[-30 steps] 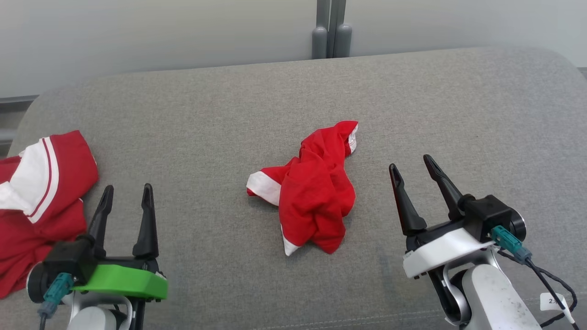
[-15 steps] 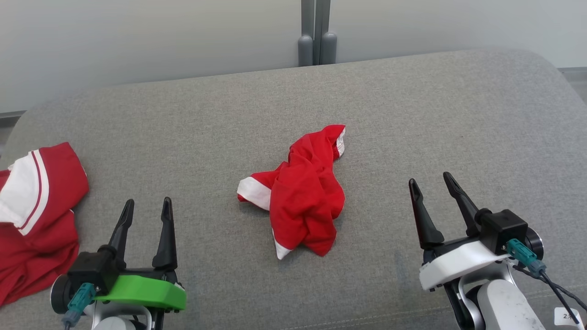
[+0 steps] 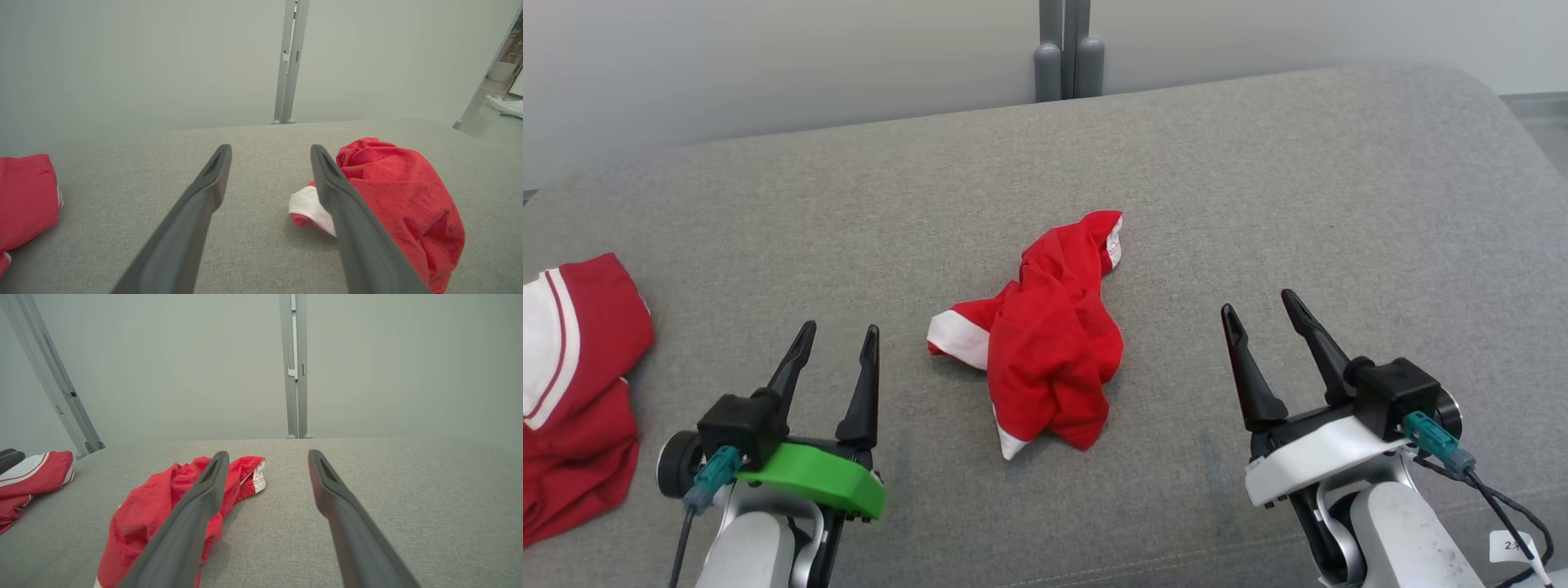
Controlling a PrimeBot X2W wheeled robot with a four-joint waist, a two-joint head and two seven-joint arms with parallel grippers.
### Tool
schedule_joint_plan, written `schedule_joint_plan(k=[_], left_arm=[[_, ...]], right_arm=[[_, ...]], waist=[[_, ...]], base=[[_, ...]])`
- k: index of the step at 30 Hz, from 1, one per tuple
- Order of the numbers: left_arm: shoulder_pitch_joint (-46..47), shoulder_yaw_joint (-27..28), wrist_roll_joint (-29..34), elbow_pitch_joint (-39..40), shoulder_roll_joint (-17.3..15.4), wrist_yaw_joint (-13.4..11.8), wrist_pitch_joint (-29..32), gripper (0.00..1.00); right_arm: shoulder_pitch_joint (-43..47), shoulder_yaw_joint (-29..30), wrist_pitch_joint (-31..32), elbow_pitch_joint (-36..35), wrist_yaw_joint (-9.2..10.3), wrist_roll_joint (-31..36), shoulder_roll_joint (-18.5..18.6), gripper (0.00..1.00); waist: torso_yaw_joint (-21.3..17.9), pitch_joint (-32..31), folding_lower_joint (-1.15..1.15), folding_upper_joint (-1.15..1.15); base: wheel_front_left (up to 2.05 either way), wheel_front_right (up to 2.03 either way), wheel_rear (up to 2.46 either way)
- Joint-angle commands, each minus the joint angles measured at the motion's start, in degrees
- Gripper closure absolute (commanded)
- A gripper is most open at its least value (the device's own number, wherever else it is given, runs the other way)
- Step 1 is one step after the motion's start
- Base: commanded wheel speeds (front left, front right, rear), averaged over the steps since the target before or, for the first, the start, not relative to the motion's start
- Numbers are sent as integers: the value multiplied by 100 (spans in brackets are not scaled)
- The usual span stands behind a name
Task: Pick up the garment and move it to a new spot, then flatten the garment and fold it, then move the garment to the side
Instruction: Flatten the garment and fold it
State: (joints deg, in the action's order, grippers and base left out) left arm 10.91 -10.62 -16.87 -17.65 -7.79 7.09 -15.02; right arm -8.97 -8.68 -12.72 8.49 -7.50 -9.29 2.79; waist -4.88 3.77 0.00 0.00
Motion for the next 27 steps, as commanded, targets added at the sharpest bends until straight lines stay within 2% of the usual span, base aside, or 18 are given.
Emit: schedule_joint_plan(k=[1,9,14,25,26,27], left_arm=[[198,-77,-58,-149,-64,30,-10,0],[978,-556,-466,-1010,-319,40,-11,0],[1256,-900,-701,-1587,-516,35,-10,0],[1718,-1642,-1426,-2749,-605,36,-10,0],[1734,-1687,-1438,-2821,-609,36,-10,17],[1776,-1685,-1482,-2819,-608,36,-11,58]], right_arm=[[-61,-33,-46,32,2,-50,20,0],[-258,-168,-145,78,2,-165,18,0],[-340,-176,-188,104,2,-178,16,0],[-415,-206,-249,168,2,-154,16,0],[-413,-219,-249,170,2,-147,17,0],[-411,-218,-250,171,2,-139,17,0]], waist=[[-172,150,0,0],[-683,549,0,0],[-859,683,0,0],[-974,731,0,0],[-974,721,0,0],[-968,714,0,0]], base=[[0,0,0],[0,0,0],[0,0,0],[0,0,0],[0,0,0],[0,0,0]])
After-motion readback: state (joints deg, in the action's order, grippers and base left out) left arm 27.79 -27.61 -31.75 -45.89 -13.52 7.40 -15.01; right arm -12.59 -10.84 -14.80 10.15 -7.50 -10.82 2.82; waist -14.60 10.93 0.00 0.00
